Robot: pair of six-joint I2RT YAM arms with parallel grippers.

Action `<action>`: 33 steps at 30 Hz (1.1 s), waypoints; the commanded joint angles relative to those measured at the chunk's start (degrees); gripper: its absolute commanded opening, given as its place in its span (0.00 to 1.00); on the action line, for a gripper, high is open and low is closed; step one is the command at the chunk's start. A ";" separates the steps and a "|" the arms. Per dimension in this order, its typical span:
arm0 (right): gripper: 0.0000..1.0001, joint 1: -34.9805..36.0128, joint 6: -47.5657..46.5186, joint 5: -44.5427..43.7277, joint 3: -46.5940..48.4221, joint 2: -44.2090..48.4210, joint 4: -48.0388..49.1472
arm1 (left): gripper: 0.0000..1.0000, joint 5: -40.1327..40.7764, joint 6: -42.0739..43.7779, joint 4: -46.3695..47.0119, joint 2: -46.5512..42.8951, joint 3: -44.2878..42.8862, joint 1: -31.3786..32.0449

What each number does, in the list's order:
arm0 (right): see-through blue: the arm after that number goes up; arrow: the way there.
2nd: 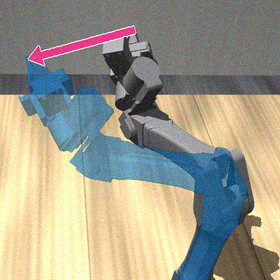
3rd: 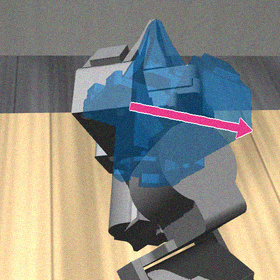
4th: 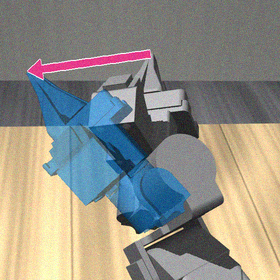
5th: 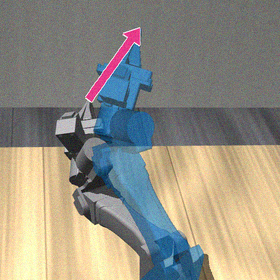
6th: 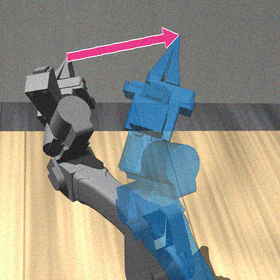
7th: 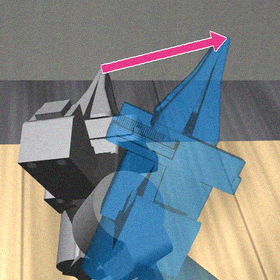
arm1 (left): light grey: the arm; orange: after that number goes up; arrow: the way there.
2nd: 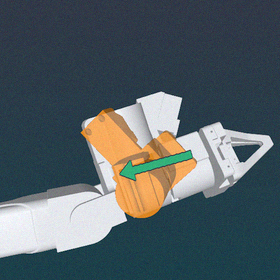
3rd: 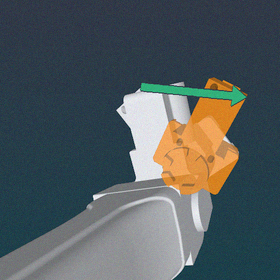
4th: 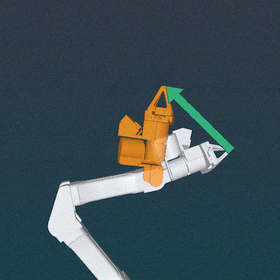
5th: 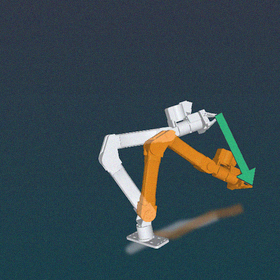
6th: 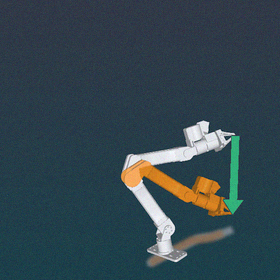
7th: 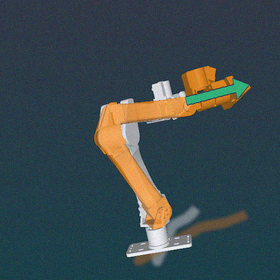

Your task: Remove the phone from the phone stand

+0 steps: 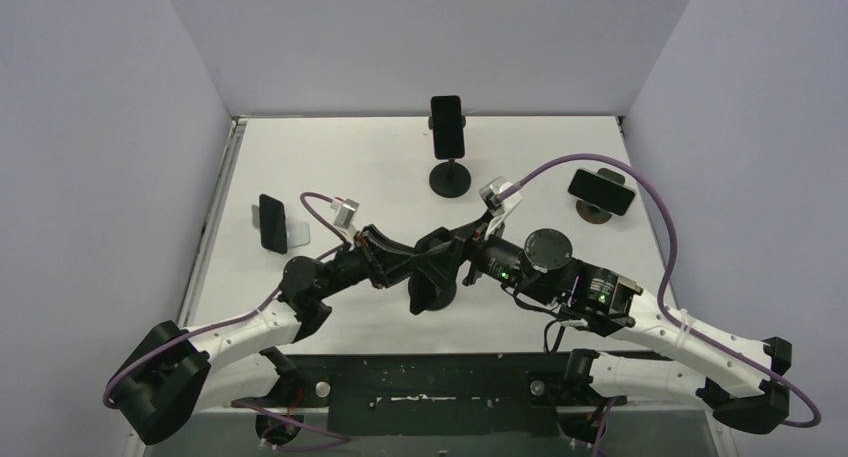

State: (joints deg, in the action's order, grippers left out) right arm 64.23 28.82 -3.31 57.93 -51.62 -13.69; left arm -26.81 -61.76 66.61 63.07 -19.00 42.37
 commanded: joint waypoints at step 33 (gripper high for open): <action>0.00 0.02 -3.75 -12.62 16.46 -0.92 1.34 | 0.97 34.59 21.27 -62.95 -31.39 -17.21 -2.05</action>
State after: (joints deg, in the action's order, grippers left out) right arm 64.20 25.47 -7.81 69.69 -51.83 -15.14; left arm -8.05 -47.11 16.19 36.01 -30.39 40.75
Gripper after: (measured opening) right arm 0.750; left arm 0.973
